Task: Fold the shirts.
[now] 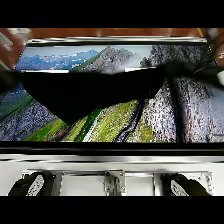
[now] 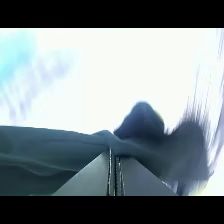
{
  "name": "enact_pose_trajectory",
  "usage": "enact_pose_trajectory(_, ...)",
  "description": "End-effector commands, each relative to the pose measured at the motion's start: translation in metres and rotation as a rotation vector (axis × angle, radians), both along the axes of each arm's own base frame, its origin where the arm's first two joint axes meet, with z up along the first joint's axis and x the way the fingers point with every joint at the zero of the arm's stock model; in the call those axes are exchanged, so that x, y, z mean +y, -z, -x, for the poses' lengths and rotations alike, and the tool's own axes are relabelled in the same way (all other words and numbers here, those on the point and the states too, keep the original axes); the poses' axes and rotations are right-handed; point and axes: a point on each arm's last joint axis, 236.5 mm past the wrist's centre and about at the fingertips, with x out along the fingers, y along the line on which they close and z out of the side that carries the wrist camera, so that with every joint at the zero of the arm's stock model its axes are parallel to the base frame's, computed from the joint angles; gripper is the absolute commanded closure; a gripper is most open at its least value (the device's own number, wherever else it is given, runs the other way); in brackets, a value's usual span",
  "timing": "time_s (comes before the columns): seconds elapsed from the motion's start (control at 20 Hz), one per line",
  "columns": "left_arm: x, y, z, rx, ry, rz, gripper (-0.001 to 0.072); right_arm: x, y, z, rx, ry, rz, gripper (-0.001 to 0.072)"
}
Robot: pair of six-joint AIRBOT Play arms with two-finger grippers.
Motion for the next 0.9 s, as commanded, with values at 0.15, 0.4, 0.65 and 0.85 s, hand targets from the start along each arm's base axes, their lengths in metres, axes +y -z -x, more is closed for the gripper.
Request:
enact_pose_trajectory(0.15,-0.042,-0.278,0.136,-0.665,-0.011,-0.246,0.0671,-0.024,-0.299,0.152,-0.751,0.119,0.118,0.0638)
enact_pose_trajectory(0.4,-0.065,-0.285,0.178,-0.667,0.029,-0.328,0.0672,-0.044,-0.35,0.231,-0.894,0.239,0.207,0.0639)
enact_pose_trajectory(0.65,-0.036,-0.161,0.147,-0.145,0.03,-0.415,0.0671,-0.056,-0.286,0.216,-0.625,0.233,0.342,0.0639)
enact_pose_trajectory(0.85,-0.012,-0.073,0.111,0.112,0.049,-0.392,0.0671,-0.057,-0.186,0.16,-0.219,0.131,0.383,0.0638)
